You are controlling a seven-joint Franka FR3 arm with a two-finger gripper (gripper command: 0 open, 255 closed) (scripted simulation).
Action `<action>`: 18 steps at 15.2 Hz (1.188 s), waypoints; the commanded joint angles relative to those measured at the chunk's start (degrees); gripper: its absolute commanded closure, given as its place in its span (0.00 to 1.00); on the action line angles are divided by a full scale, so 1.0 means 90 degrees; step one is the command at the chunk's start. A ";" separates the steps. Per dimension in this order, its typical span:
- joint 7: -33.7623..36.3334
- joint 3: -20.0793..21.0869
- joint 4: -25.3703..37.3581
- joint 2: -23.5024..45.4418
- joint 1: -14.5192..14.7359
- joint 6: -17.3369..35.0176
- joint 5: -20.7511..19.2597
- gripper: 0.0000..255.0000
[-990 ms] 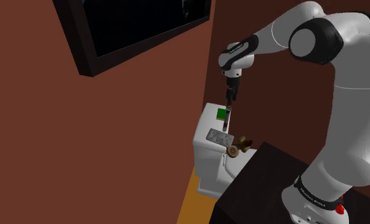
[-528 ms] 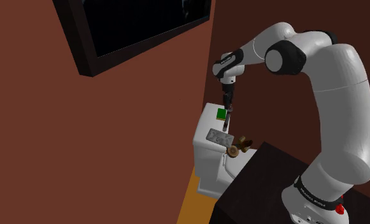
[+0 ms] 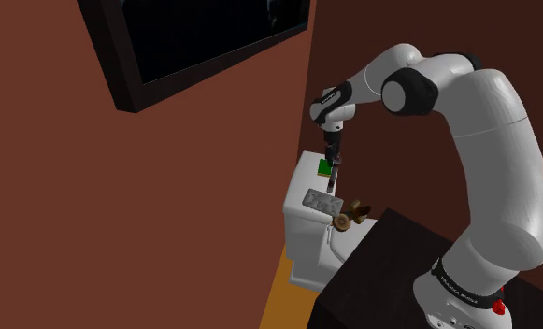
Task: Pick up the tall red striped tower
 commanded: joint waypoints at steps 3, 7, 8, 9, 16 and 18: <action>0.0001 0.0005 0.0002 0.0017 -0.0001 0.0018 0.0006 1.00; 0.0000 0.0004 0.0000 0.0015 -0.0002 0.0019 0.0005 1.00; 0.0001 0.0004 -0.0001 0.0014 0.0000 0.0018 0.0005 1.00; 0.0001 0.0005 0.0001 0.0016 -0.0001 0.0019 0.0006 1.00; 0.0031 -0.0070 0.0022 -0.0309 0.0049 -0.0319 -0.0091 1.00; 0.0042 -0.0093 0.0038 -0.0411 0.0064 -0.0434 -0.0122 1.00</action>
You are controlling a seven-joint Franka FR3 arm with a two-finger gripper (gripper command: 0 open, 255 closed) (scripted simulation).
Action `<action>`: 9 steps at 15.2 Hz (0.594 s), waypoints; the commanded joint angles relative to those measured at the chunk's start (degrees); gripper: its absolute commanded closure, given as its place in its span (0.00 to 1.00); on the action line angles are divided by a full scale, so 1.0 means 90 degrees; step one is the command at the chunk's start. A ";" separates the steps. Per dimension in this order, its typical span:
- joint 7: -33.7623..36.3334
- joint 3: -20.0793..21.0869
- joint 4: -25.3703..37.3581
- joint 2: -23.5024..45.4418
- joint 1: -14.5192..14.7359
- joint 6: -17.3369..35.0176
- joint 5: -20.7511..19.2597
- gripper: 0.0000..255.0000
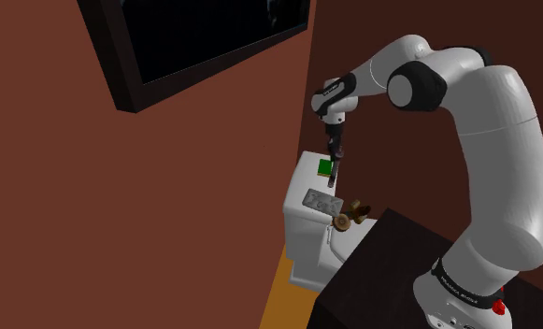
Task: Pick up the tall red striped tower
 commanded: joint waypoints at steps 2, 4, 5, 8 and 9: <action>0.0019 -0.0033 0.0037 -0.0151 0.0023 -0.0183 -0.0047 1.00; 0.0029 -0.0055 0.0065 -0.0246 0.0036 -0.0303 -0.0077 1.00; 0.0034 -0.0065 0.0082 -0.0292 0.0043 -0.0364 -0.0092 1.00; 0.0045 -0.0086 0.0121 -0.0389 0.0055 -0.0497 -0.0124 1.00; 0.0045 -0.0086 0.0122 -0.0389 0.0055 -0.0497 -0.0124 1.00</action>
